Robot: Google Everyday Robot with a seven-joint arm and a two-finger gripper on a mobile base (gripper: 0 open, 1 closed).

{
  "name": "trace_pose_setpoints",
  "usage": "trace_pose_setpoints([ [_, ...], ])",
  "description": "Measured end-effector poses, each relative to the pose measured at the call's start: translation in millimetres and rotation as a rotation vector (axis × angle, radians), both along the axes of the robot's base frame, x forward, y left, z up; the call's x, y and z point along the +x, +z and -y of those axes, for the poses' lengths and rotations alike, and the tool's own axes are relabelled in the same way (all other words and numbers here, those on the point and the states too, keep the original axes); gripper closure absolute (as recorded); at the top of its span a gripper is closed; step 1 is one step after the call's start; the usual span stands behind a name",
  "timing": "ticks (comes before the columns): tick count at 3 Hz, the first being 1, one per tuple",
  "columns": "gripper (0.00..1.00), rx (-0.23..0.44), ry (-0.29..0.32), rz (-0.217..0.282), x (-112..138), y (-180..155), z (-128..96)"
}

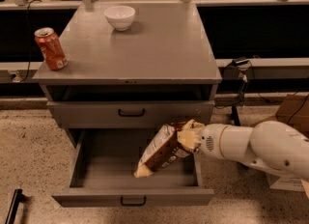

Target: Place brown chip bag into middle drawer

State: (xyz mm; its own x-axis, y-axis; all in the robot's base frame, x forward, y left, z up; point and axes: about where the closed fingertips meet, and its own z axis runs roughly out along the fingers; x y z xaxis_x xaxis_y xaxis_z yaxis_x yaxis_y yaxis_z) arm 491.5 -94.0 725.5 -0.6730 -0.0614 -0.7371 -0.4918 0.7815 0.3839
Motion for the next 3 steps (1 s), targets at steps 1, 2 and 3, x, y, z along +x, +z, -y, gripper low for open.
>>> trace_pose_setpoints([
  [1,1.0,0.145,-0.08,-0.035,44.9,-53.1,-14.9],
  [2,1.0,0.201,-0.102,-0.092,45.3,-93.0,-16.4],
  [3,1.0,0.201,-0.101,-0.092,45.2,-92.9,-16.6],
])
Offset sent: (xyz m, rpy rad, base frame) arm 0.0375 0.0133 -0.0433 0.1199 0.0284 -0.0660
